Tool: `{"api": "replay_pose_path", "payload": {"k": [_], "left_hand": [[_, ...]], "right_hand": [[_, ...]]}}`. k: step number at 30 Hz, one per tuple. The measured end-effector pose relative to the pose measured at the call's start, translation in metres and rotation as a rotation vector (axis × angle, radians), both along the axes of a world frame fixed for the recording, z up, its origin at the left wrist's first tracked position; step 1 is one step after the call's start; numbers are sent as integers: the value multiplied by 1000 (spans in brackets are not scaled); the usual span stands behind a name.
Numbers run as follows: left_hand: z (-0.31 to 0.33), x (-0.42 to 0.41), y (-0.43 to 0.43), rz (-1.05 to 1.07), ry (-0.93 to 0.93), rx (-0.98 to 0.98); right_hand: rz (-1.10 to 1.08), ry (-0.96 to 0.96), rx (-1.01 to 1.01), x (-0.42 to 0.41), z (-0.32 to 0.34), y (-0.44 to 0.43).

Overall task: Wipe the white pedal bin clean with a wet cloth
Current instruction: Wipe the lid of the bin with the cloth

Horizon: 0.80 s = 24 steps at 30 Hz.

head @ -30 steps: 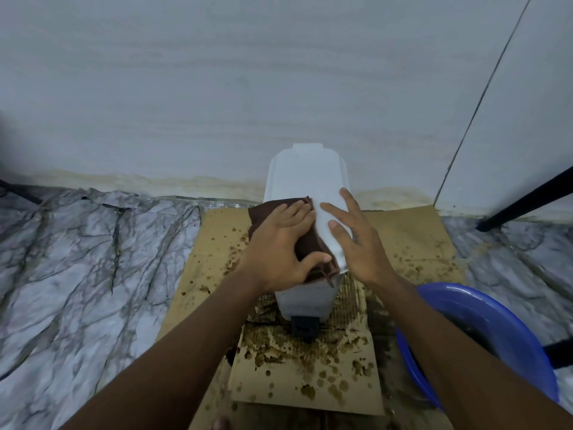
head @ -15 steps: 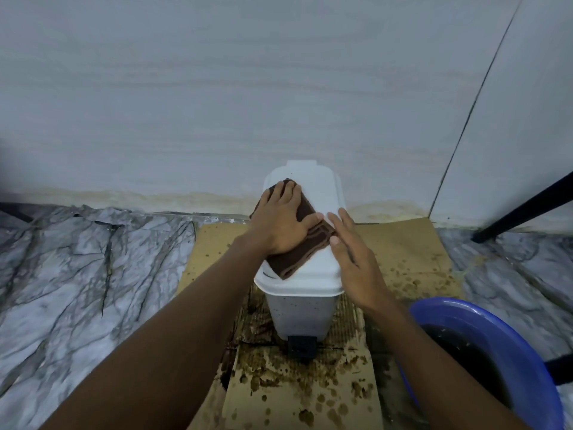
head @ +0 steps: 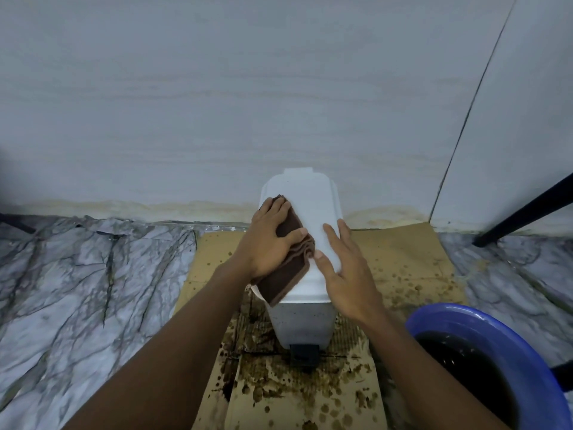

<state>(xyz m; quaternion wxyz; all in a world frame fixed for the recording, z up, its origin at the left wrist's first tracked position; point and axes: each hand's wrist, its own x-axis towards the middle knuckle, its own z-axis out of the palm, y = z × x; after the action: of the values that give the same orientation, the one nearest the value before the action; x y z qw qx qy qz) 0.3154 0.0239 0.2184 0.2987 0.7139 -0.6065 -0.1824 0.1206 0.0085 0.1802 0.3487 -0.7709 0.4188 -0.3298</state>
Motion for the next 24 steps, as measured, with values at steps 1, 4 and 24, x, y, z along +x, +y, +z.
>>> {"api": "replay_pose_path", "payload": {"k": [1,4,24], "left_hand": [[1,1,-5,20,16,2],[-1,7,-14,52,52,8],[19,2,-118,-59,-472,184]], "right_hand": [[1,-2,-7,0,0,1],[-1,1,-41,0,-2,2],[-42,-103,-85,1,-16,-1]]}}
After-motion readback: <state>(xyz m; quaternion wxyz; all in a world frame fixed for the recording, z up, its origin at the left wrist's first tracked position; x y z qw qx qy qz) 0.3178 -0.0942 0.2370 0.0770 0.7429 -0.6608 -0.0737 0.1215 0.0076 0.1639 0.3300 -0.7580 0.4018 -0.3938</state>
